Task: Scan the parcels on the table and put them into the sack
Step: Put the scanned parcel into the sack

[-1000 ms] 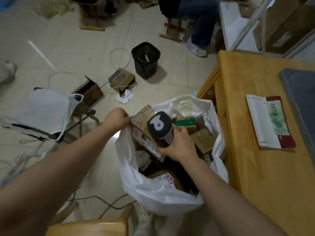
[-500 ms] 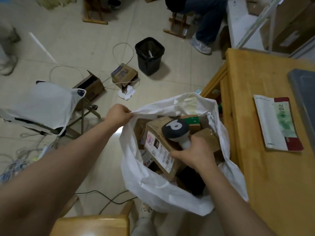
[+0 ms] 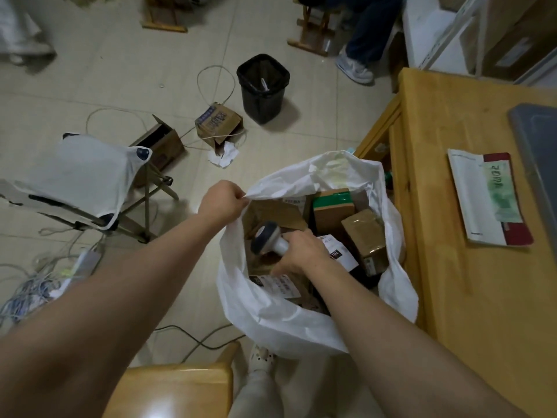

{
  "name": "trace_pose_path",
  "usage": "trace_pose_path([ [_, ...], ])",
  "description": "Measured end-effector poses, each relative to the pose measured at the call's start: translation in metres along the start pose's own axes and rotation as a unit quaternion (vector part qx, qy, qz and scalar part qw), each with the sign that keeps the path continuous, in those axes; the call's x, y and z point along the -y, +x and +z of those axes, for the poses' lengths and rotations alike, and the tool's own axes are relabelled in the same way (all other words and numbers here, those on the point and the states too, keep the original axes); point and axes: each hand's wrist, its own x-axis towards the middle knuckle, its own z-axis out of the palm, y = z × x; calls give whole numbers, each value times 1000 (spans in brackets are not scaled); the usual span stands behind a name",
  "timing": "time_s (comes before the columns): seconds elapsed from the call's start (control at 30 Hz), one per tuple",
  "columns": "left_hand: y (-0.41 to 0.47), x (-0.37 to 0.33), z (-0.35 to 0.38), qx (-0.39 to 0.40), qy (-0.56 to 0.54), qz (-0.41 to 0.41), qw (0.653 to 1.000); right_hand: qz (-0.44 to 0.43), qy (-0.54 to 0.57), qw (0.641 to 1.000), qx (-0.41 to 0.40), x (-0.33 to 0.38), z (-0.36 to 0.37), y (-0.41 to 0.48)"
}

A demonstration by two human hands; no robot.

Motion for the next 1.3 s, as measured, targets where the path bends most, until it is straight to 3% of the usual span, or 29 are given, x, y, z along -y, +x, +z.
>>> trace_pose_path([
  [0.17,-16,-3,13,-27,40,0,999,16,45,996,-81,-7,2,-14],
  [0.27,-33,-24,20,-40,116,5,992,54,212,968,-121,-33,-11,-41],
  [0.33,-44,-45,26,-41,188,37,981,77,373,916,-123,-53,-21,-66],
  [0.43,-64,-87,43,-7,211,100,972,105,567,810,-109,-84,-34,-109],
  [0.53,-92,-139,70,16,202,183,962,115,640,754,-95,-124,-39,-155],
  [0.63,-130,-195,106,54,217,257,940,129,693,694,-145,-177,-31,-204],
  [0.83,-249,-299,201,132,249,405,870,117,825,487,-261,-300,15,-324],
  [1.0,-383,-370,292,181,282,531,778,100,865,266,-413,-399,82,-441],
  [1.13,-486,-408,365,235,287,607,703,102,847,111,-509,-466,144,-522],
  [1.3,-589,-436,455,307,296,636,643,106,815,-29,-569,-530,208,-600],
])
